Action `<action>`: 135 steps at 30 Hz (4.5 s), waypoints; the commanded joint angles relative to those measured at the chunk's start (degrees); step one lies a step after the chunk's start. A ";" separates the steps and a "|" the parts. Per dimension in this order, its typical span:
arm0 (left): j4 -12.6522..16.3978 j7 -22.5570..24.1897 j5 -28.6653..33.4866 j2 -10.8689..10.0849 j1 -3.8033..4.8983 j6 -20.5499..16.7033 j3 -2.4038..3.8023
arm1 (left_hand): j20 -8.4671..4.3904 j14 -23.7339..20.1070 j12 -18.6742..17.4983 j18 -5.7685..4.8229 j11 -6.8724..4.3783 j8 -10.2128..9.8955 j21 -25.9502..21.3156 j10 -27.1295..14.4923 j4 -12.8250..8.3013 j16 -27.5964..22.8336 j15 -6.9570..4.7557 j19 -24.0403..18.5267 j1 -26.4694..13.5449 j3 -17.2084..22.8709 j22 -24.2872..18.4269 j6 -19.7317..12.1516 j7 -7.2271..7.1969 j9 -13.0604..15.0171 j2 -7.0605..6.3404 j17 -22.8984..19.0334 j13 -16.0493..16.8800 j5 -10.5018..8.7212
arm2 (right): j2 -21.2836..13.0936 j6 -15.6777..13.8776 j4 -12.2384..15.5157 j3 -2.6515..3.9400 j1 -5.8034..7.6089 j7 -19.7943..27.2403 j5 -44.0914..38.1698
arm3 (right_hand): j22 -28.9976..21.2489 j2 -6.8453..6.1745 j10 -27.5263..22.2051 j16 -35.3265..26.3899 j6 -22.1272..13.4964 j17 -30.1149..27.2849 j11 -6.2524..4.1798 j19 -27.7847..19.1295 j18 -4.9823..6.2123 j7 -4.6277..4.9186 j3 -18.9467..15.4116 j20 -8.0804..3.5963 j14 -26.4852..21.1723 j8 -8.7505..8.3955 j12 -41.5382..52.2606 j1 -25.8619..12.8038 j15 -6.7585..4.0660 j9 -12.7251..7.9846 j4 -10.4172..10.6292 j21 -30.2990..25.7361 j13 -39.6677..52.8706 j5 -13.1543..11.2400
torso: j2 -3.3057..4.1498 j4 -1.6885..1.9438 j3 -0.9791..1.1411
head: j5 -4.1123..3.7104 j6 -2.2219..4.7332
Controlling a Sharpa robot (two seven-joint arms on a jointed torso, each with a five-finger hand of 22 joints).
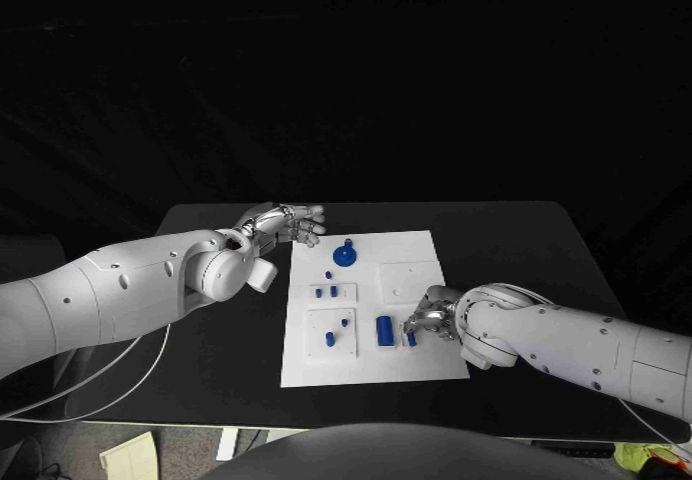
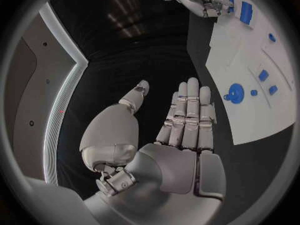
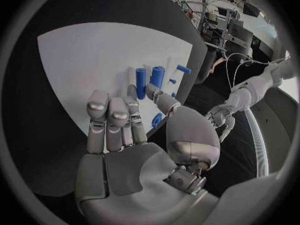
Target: Assemble the parts on the task board
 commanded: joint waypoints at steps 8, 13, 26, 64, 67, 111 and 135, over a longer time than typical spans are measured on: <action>0.26 0.15 0.23 -0.01 0.14 1.00 0.05 | 0.06 0.46 0.18 1.00 0.00 0.39 -0.30 -0.46 0.13 -0.31 -0.09 0.22 0.05 0.09 0.08 -0.35 0.00 -0.10 0.64 0.13 -0.10 0.00 | 1.23 1.75 -1.17 -0.66 -0.07 -0.24 -1.48 | 0.75 -0.16 0.18 0.08 -0.04 0.05 0.14 0.32 2.85 0.07 -0.50 -0.16 0.12 0.00 -0.31 -0.30 -0.41 -0.07 -0.02 0.16 -0.03 0.07 | 0.10 0.03 0.07 | 0.13 -0.03; 0.31 0.12 0.23 -0.06 0.18 1.02 0.05 | 0.06 0.46 0.18 1.00 0.00 0.40 -0.31 -0.46 0.13 -0.33 -0.08 0.22 0.05 0.08 0.09 -0.35 0.00 -0.11 0.63 0.15 -0.10 0.00 | 1.33 1.56 -1.27 -0.66 -0.07 -0.10 -1.69 | 0.74 -0.16 0.17 0.07 -0.06 0.05 0.15 0.31 2.85 0.07 -0.55 -0.16 0.12 -0.01 -0.32 -0.33 -0.41 -0.08 -0.01 0.15 -0.02 0.07 | 0.05 -0.03 0.06 | 0.21 -0.12; 0.25 0.03 0.22 -0.02 0.21 1.08 0.05 | 0.06 0.47 0.18 0.99 -0.01 0.42 -0.34 -0.46 0.13 -0.38 -0.08 0.23 0.05 0.08 0.12 -0.36 0.00 -0.12 0.62 0.20 -0.10 -0.01 | 1.29 1.02 -0.85 -0.65 -0.06 0.13 -1.69 | 0.73 -0.21 0.12 0.05 -0.09 0.04 0.16 0.28 2.85 0.08 -0.76 -0.18 0.11 -0.02 -0.32 -0.48 -0.41 -0.11 0.03 0.11 -0.01 0.02 | -0.02 -0.04 0.03 | 0.31 -0.25; 0.18 -0.05 0.20 -0.10 0.21 1.23 0.05 | 0.06 0.48 0.17 0.99 0.00 0.45 -0.43 -0.49 0.13 -0.51 -0.08 0.22 0.06 0.09 0.20 -0.41 0.01 -0.16 0.61 0.34 -0.11 -0.01 | -3.33 4.68 2.72 -0.78 -0.22 4.61 -3.17 | 0.70 -4.46 -0.61 -0.17 -1.16 0.30 0.06 -0.13 2.85 0.01 -7.87 -1.79 -0.19 0.23 -0.28 -1.30 -0.63 0.31 -0.71 -0.43 0.29 -5.88 | -0.02 -0.11 0.09 | 0.52 -0.09; 0.18 -0.05 0.20 -0.06 0.21 1.25 0.05 | 0.05 0.48 0.18 0.99 0.00 0.46 -0.44 -0.48 0.13 -0.52 -0.08 0.23 0.08 0.10 0.21 -0.40 0.01 -0.16 0.62 0.36 -0.11 -0.01 | -3.31 4.72 2.83 -0.88 -0.32 4.59 -3.16 | 0.72 -4.17 -0.57 -0.17 -1.13 0.32 0.05 -0.13 2.85 0.01 -7.82 -1.74 -0.18 0.27 -0.26 -0.54 -0.62 0.33 -0.75 -0.42 0.30 -5.88 | -0.01 -0.09 0.07 | 0.47 -0.09; 0.12 -0.17 0.19 -0.01 0.21 1.22 0.04 | 0.06 0.53 0.20 0.98 -0.01 0.55 -0.54 -0.45 0.08 -0.68 -0.08 0.25 0.18 0.14 0.33 -0.39 -0.01 -0.19 0.66 0.56 -0.11 -0.01 | -1.90 3.88 1.18 -1.31 -0.55 2.76 -4.78 | 0.76 -1.91 -0.22 -0.12 -0.59 0.49 -0.07 -0.03 2.85 -0.13 -6.16 -1.22 -0.10 0.54 -0.22 -0.14 -0.70 0.30 0.39 -0.40 0.24 -5.89 | 0.00 -0.02 0.05 | 0.30 -0.35; 0.12 -0.33 0.07 -0.10 0.21 1.37 0.04 | 0.06 0.56 0.20 0.97 -0.01 0.60 -0.61 -0.45 0.12 -0.79 -0.08 0.28 0.21 0.19 0.41 -0.39 -0.01 -0.22 0.85 0.69 -0.11 0.00 | -1.34 4.29 0.94 -1.31 -0.56 1.85 -5.92 | 0.82 -0.76 -0.08 -0.10 -0.37 0.54 -0.07 0.07 2.85 -0.13 -4.90 -1.06 -0.02 0.54 -0.22 -1.08 -0.67 0.10 0.69 -0.34 0.22 -5.65 | -0.02 0.01 0.00 | 0.37 -0.44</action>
